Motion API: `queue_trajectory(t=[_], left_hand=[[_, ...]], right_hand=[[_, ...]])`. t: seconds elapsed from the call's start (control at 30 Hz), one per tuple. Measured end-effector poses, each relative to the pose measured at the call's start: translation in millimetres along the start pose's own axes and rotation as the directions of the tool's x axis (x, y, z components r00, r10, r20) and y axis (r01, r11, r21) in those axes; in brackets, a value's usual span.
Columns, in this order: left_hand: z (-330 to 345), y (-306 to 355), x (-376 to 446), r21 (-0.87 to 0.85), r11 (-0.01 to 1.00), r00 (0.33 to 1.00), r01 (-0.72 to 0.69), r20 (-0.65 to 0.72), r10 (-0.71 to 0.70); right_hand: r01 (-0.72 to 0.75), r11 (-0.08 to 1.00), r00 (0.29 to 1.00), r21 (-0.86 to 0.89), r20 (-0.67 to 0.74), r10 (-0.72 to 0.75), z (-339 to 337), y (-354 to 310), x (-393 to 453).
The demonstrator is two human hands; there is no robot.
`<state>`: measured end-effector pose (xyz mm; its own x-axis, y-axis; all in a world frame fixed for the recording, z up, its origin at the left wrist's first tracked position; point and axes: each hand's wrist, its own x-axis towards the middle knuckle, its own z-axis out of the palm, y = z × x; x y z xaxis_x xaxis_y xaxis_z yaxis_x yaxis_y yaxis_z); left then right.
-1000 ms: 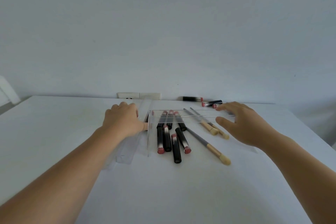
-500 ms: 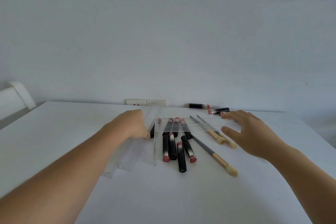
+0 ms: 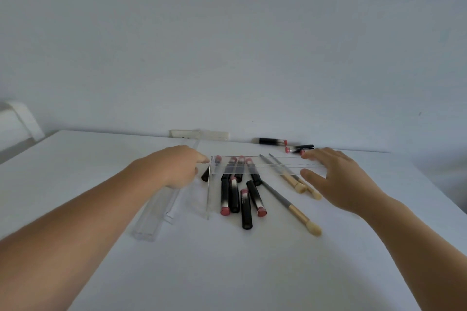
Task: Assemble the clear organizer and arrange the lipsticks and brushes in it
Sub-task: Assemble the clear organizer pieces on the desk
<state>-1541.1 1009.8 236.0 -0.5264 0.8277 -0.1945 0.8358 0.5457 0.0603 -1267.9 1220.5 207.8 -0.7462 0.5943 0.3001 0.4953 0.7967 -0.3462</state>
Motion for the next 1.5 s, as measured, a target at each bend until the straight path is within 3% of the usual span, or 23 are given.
queue_trajectory(t=[0.2, 0.43, 0.57, 0.7, 0.9, 1.1, 1.33, 1.5], left_hand=[[0, -1, -2, -0.056, 0.997, 0.998, 0.058, -0.021, -0.059], [7, -11, 2, -0.213, 0.971, 0.96, 0.112, -0.228, -0.161], [2, -17, 7, -0.337, 0.94, 0.929, 0.055, -0.327, -0.172], [-10, -17, 8, -0.426, 0.9, 0.884, -0.089, -0.45, -0.125], [-31, 21, 0, -0.52, 0.793, 0.86, -0.319, -0.51, 0.012], [-28, 63, -11, -0.515, 0.744, 0.892, -0.426, -0.378, 0.249], [-28, 89, -2, -0.334, 0.773, 0.824, -0.54, -0.398, 0.404], [-25, 96, 1, -0.283, 0.797, 0.837, -0.533, -0.311, 0.45]], right_hand=[[0.002, 1.0, 1.0, -0.016, 0.005, -0.002, -2, 1, 0], [0.013, 1.0, 1.0, -0.02, 0.009, -0.013, -2, 4, 3], [0.009, 1.0, 1.0, -0.02, 0.016, -0.008, -1, 5, 5], [0.006, 1.0, 1.0, -0.018, 0.011, -0.006, 0, 5, 7], [0.02, 1.0, 1.0, -0.002, 0.014, -0.02, -1, 2, 10], [-0.067, 0.943, 0.969, 0.326, -0.205, 0.14, -36, 6, 10], [-0.017, 0.888, 0.977, 0.459, -0.181, 0.112, -53, 13, 1], [0.041, 0.855, 0.985, 0.518, -0.166, 0.054, -49, 25, -12]])
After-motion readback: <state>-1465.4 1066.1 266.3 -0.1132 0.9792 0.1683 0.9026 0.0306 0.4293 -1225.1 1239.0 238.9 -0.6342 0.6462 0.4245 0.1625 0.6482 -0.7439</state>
